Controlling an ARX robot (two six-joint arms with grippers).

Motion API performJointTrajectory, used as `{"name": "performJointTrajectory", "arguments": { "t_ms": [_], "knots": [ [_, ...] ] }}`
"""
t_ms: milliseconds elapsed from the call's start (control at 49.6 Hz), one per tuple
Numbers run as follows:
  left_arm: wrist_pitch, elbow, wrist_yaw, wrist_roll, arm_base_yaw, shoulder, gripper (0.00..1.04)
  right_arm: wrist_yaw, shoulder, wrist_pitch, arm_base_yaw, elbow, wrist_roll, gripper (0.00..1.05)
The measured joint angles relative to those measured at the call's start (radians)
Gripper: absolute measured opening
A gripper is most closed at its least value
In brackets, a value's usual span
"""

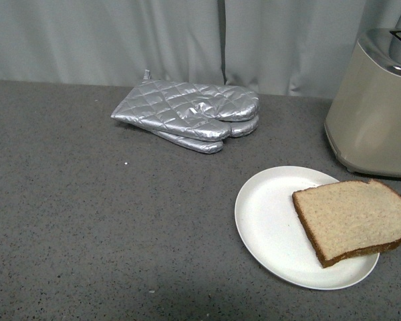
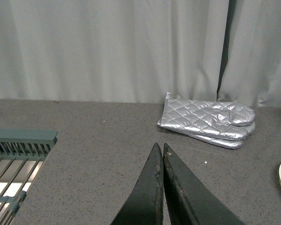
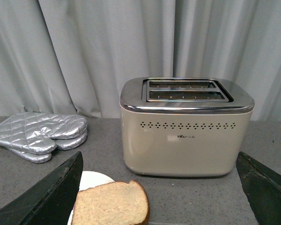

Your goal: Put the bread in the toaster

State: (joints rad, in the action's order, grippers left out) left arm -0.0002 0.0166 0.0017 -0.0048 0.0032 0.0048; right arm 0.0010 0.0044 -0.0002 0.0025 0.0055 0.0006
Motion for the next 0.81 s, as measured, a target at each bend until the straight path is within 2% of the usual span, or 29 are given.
{"name": "performJointTrajectory", "arguments": {
  "t_ms": [222, 342, 363, 423, 443, 463, 524, 745, 806],
  "knots": [
    [0.0, 0.0, -0.001, 0.0, 0.0, 0.0, 0.04, 0.0, 0.0, 0.0, 0.0, 0.0, 0.0, 0.95],
    [0.0, 0.0, -0.001, 0.0, 0.0, 0.0, 0.29, 0.0, 0.0, 0.0, 0.0, 0.0, 0.0, 0.95],
    [0.0, 0.0, -0.001, 0.0, 0.0, 0.0, 0.35, 0.017, 0.012, -0.023, 0.005, 0.007, 0.018, 0.95],
    [0.0, 0.0, -0.001, 0.0, 0.0, 0.0, 0.49, 0.105, 0.167, -0.229, 0.039, 0.102, 0.133, 0.95],
    [0.0, 0.0, 0.0, 0.0, 0.0, -0.001, 0.53, 0.116, 0.217, -0.24, 0.043, 0.113, 0.165, 0.95],
    [0.0, 0.0, -0.001, 0.0, 0.0, -0.001, 0.58, 0.123, 0.288, -0.227, 0.045, 0.117, 0.209, 0.95],
    [0.0, 0.0, -0.001, 0.0, 0.0, -0.001, 0.65, 0.131, 0.381, -0.178, 0.04, 0.117, 0.263, 0.95],
    [0.0, 0.0, -0.001, 0.0, 0.0, -0.001, 0.97, 0.208, 0.806, 0.138, 0.008, 0.117, 0.444, 0.95],
    [0.0, 0.0, -0.001, 0.001, 0.0, -0.001, 0.99, 0.225, 0.925, 0.214, 0.014, 0.115, 0.484, 0.95]
  ]
}}
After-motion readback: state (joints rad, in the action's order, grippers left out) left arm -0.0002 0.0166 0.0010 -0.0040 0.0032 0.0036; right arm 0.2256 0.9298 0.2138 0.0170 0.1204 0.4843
